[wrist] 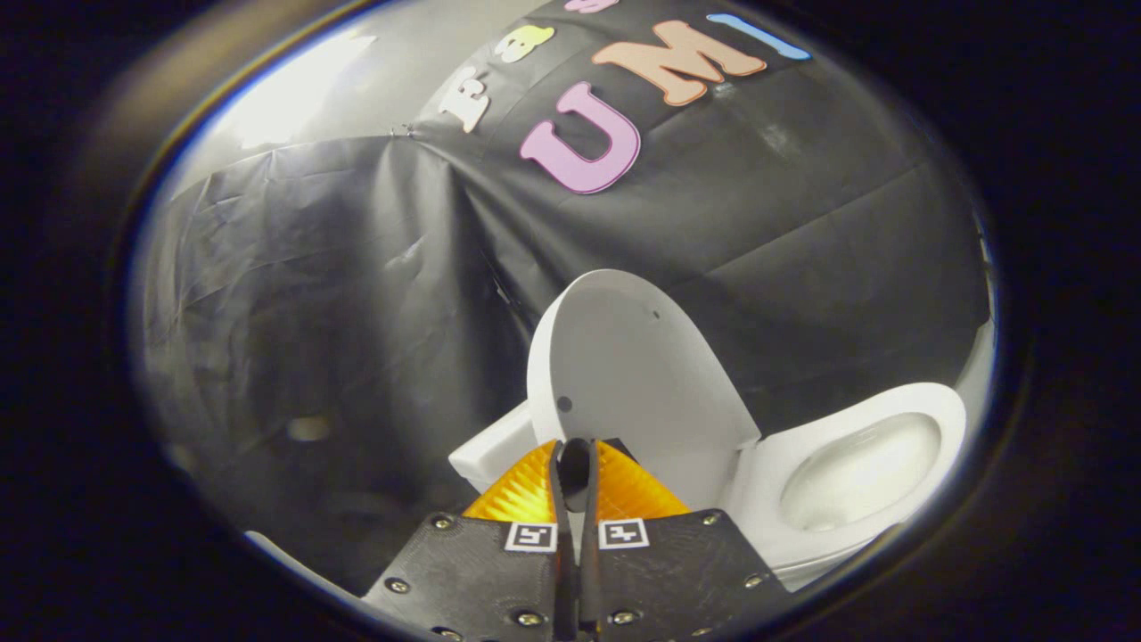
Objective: Open the toilet lid.
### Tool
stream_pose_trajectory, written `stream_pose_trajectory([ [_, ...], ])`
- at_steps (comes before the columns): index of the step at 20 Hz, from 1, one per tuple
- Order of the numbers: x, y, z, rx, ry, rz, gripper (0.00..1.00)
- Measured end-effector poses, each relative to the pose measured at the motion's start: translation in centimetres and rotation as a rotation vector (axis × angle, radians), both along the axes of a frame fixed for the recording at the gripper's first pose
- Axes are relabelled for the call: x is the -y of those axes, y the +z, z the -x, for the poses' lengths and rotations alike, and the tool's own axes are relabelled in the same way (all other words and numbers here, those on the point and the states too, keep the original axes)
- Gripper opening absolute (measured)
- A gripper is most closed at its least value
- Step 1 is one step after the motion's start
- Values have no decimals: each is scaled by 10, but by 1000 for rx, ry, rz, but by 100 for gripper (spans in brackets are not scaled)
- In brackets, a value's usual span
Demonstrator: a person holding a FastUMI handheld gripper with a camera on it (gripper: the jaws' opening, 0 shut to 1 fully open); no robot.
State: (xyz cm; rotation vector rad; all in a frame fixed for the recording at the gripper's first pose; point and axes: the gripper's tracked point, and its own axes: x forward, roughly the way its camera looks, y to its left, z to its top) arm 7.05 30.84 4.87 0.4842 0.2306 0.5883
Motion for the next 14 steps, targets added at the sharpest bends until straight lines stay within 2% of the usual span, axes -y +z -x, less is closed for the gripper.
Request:
stream_pose_trajectory([
  [9,-35,-3,1,20,-7,29,6],
  [11,-37,-2,0,27,-16,25,18],
  [12,-42,-3,0,12,-8,9,17],
  [14,-44,-1,-2,-9,3,-39,26],
])
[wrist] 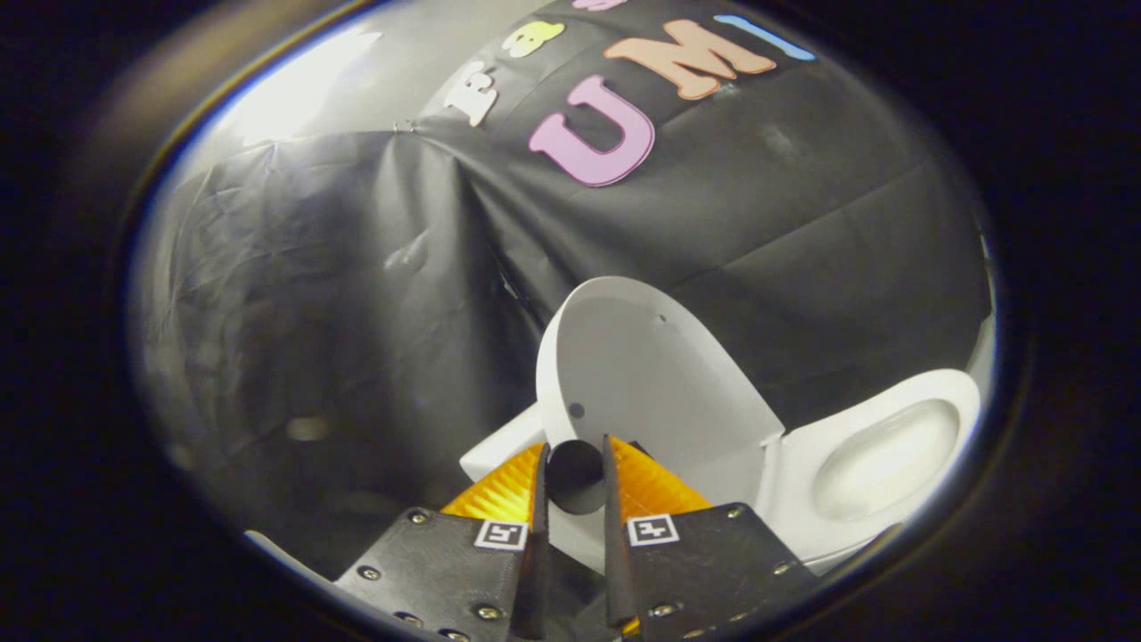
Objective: Open the toilet lid.
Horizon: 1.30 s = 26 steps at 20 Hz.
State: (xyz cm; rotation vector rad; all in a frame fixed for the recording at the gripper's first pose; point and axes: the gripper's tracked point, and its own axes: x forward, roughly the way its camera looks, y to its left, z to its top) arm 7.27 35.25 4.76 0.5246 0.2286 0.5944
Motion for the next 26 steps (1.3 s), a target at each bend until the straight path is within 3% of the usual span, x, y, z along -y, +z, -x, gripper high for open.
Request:
stream_pose_trajectory([
  [2,-3,0,0,-27,11,-53,36],
  [6,7,6,1,-14,-15,-51,44],
  [7,14,9,0,-3,-23,-51,49],
  [8,20,13,-1,3,-36,-54,59],
  [15,73,27,-11,20,-137,-53,59],
  [19,86,29,-6,26,-146,-14,59],
  [22,100,31,3,42,-149,37,97],
  [26,127,36,10,64,-194,72,97],
])
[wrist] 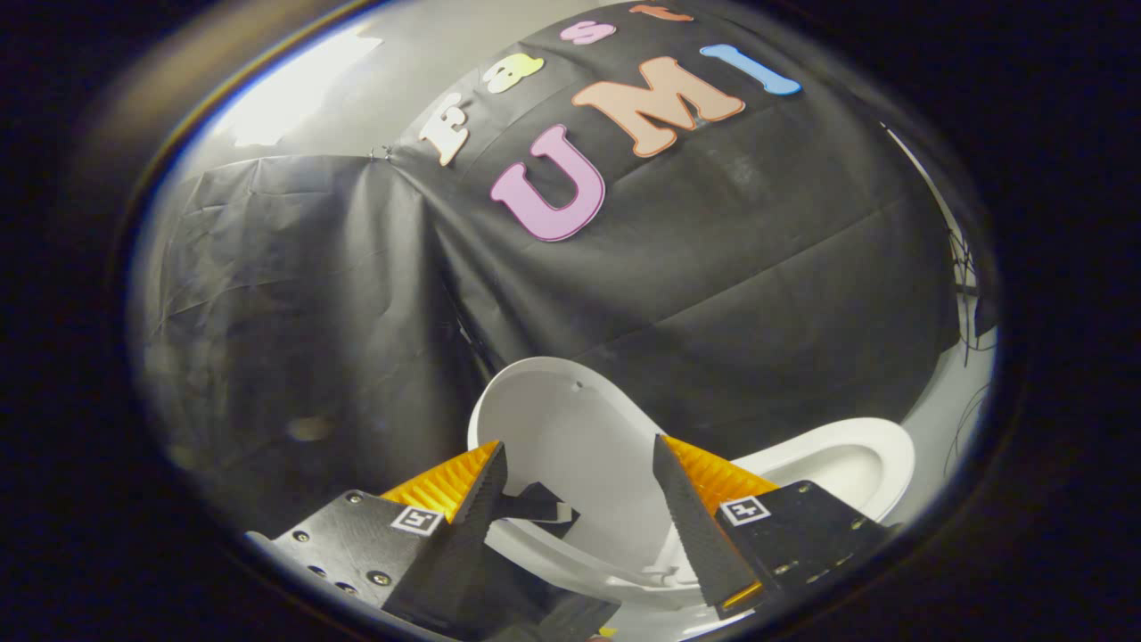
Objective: Open the toilet lid.
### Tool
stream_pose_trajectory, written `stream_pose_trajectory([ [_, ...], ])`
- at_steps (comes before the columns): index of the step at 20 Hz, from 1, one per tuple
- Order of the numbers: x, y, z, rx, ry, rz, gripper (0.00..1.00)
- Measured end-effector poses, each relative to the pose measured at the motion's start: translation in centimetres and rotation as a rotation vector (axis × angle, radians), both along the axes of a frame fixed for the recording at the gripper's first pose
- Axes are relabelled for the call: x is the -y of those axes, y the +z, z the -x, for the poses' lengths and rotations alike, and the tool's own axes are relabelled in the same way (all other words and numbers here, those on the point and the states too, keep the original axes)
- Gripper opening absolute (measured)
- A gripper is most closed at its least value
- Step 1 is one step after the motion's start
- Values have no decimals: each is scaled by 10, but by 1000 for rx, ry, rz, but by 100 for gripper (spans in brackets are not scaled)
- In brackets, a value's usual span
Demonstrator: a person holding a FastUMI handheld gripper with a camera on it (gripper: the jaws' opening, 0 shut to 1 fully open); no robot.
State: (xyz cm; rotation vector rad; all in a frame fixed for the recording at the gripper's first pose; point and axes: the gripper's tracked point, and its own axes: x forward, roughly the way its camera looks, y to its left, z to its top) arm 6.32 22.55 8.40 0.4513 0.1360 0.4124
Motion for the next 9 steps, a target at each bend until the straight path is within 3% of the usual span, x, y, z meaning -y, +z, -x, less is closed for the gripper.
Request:
stream_pose_trajectory([
  [9,58,-9,18,7,-80,151,99],
])
